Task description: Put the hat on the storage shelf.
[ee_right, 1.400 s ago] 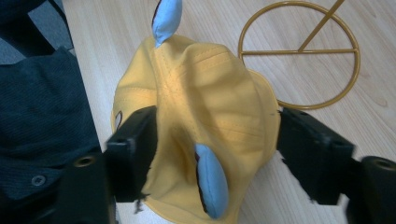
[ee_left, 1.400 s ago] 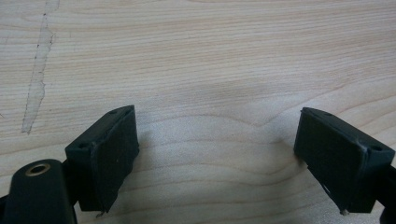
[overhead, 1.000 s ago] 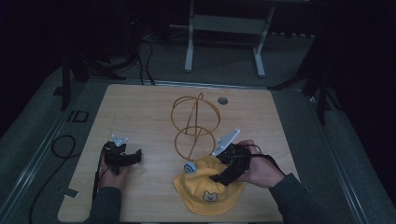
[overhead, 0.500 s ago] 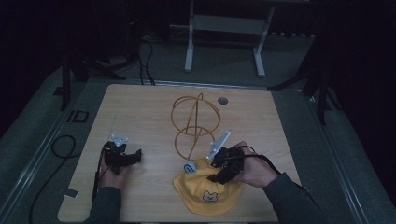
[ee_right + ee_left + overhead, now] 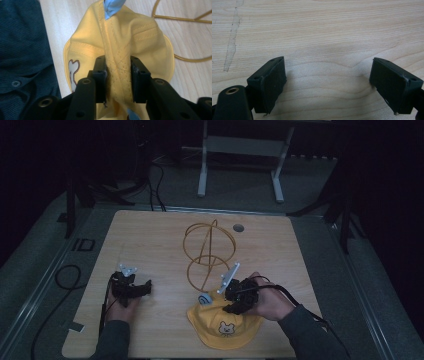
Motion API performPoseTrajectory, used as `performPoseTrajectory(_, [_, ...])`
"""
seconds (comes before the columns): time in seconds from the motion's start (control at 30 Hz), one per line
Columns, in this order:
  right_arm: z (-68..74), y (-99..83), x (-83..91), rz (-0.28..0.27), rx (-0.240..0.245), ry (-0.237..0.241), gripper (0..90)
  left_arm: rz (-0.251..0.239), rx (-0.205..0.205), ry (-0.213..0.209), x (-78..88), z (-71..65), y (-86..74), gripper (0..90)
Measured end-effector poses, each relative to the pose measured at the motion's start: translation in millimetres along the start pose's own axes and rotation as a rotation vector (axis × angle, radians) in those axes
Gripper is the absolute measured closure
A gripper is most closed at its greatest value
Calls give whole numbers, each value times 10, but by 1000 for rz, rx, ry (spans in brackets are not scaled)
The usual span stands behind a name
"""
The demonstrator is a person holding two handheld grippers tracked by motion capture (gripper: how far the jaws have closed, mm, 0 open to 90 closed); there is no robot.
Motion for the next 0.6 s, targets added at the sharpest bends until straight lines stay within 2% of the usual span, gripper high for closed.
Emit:
performPoseTrajectory(0.23, [-39, -45, 107, 17, -13, -6, 746, 0, 0, 0, 0, 0, 0, 136])
performPoseTrajectory(0.43, [-125, -72, 240, -3, -34, -35, 748, 0, 0, 0, 0, 0, 0, 136])
performPoseTrajectory(0.6, [-217, -88, 376, -26, -74, -61, 751, 1, -1, 0, 1, 1, 0, 136])
Point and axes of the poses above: each handheld gripper's, and its own axes: x roughly backward along the jaws, y roughly out of its top, z roughly to its left, the point moved 4 cm from there along -x, roughly forward along the jaws, and after that the axes turned 12 degrees about -z, right-handed, at the moved point
